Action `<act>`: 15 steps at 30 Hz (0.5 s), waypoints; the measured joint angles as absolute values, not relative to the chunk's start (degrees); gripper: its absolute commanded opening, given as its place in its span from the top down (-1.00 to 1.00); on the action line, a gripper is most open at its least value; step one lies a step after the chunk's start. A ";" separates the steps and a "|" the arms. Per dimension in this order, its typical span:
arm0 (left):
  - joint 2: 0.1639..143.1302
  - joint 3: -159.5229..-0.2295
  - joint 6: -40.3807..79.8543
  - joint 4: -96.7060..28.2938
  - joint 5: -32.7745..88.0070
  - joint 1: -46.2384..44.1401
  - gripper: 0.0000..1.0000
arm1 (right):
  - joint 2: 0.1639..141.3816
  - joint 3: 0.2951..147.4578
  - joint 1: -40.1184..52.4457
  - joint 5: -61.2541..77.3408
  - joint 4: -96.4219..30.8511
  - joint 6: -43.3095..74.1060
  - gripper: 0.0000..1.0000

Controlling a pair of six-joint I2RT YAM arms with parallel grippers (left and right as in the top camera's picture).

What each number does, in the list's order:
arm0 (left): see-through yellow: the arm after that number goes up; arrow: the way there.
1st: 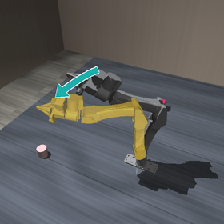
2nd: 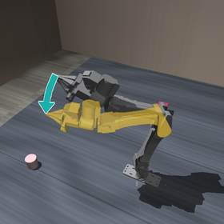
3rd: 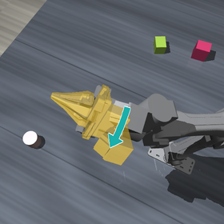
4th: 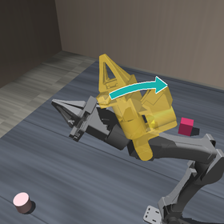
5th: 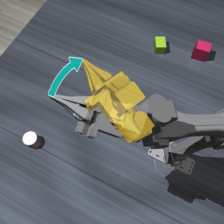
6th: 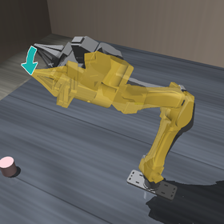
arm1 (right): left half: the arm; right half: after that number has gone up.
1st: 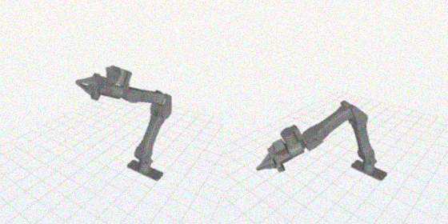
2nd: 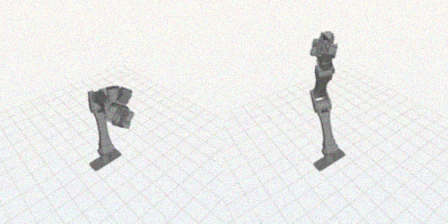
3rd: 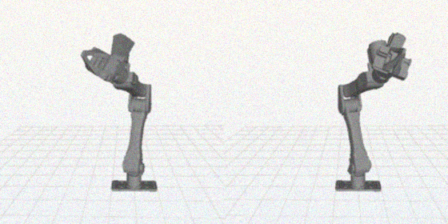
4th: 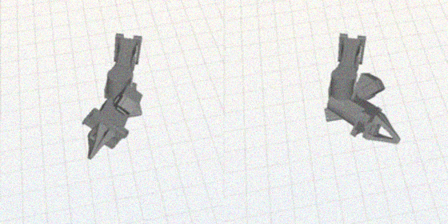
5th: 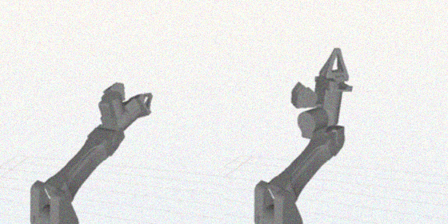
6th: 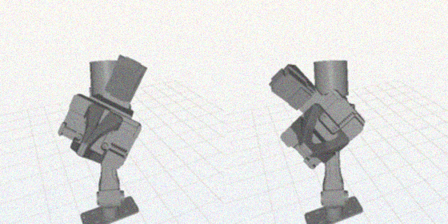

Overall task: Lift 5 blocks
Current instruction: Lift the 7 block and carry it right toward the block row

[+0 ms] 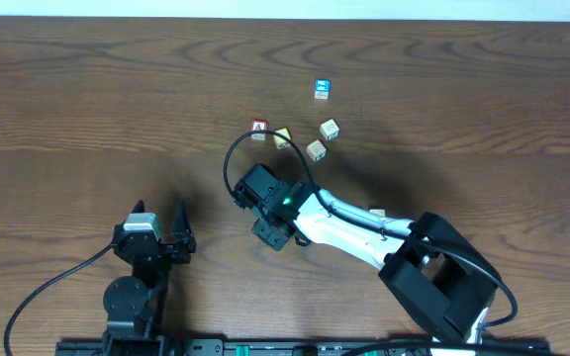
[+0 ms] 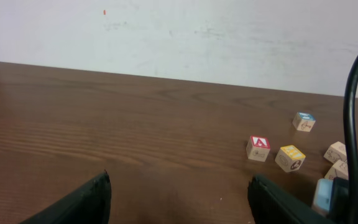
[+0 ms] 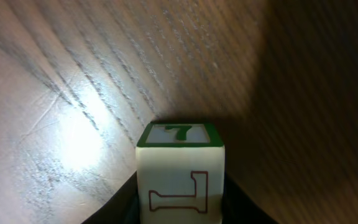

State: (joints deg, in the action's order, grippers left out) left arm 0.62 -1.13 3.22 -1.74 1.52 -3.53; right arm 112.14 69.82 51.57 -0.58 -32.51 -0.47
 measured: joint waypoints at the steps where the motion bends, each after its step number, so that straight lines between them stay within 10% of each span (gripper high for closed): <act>1: 0.62 -1.10 3.22 -1.74 1.52 -3.53 -0.42 | 112.14 69.82 51.57 -0.89 -32.53 -0.49 0.25; 15: 0.62 -1.13 3.22 -1.74 1.52 -3.51 -0.42 | 112.14 70.83 51.68 -2.39 -32.53 -0.25 0.12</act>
State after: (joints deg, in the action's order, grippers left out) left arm 0.62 -1.13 3.22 -1.74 1.52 -3.51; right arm 112.14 70.83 51.68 -2.39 -32.53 -0.25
